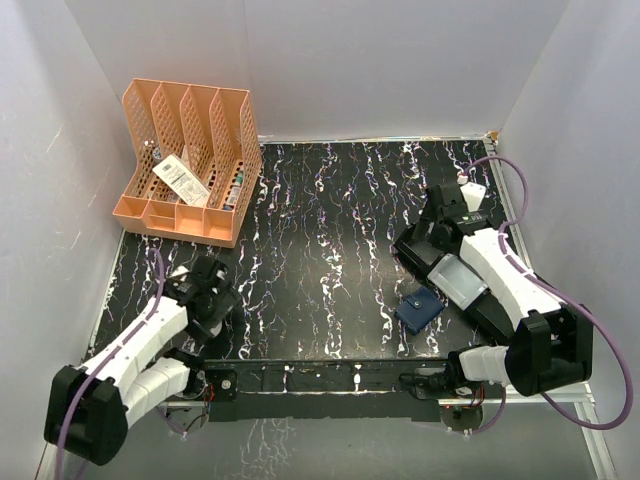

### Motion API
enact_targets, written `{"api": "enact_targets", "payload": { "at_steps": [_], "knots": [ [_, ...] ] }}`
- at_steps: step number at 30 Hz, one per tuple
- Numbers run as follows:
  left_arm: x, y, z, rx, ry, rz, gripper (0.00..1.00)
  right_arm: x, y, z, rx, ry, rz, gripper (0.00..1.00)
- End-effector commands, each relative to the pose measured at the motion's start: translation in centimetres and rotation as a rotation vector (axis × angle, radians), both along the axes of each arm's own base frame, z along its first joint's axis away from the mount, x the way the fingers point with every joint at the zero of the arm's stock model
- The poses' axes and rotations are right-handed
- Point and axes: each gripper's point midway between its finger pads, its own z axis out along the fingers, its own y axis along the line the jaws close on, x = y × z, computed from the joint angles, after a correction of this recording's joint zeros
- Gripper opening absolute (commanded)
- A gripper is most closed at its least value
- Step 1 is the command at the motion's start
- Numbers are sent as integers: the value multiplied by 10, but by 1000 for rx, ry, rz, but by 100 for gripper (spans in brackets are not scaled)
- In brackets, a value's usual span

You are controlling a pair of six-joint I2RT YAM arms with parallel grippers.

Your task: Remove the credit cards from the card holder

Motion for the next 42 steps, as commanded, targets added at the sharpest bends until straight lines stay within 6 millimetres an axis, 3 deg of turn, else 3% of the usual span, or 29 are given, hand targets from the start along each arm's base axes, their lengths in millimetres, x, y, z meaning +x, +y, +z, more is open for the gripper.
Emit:
{"api": "enact_targets", "payload": {
  "at_steps": [1,6,9,16,24,30,38,42],
  "knots": [
    [31,27,0,13,-75,-4,99,11,-20,15,9,-31,-58,98],
    [55,42,8,8,-75,3,99,15,-35,6,20,-18,-111,98],
    [63,36,17,-30,-106,3,99,17,-41,-5,31,-10,-143,98],
    [77,7,66,-176,-266,-101,99,30,-34,-23,67,17,-93,74],
    [75,-11,110,-259,-391,-210,99,30,-32,-37,70,41,-79,55],
    [72,-9,115,-243,-377,-228,99,28,-17,-46,135,58,-11,51],
    [71,-5,121,-213,-376,-237,99,30,2,-47,213,42,81,35],
    [71,-7,121,-220,-367,-249,99,31,11,-52,249,67,116,33]
  ]
}}
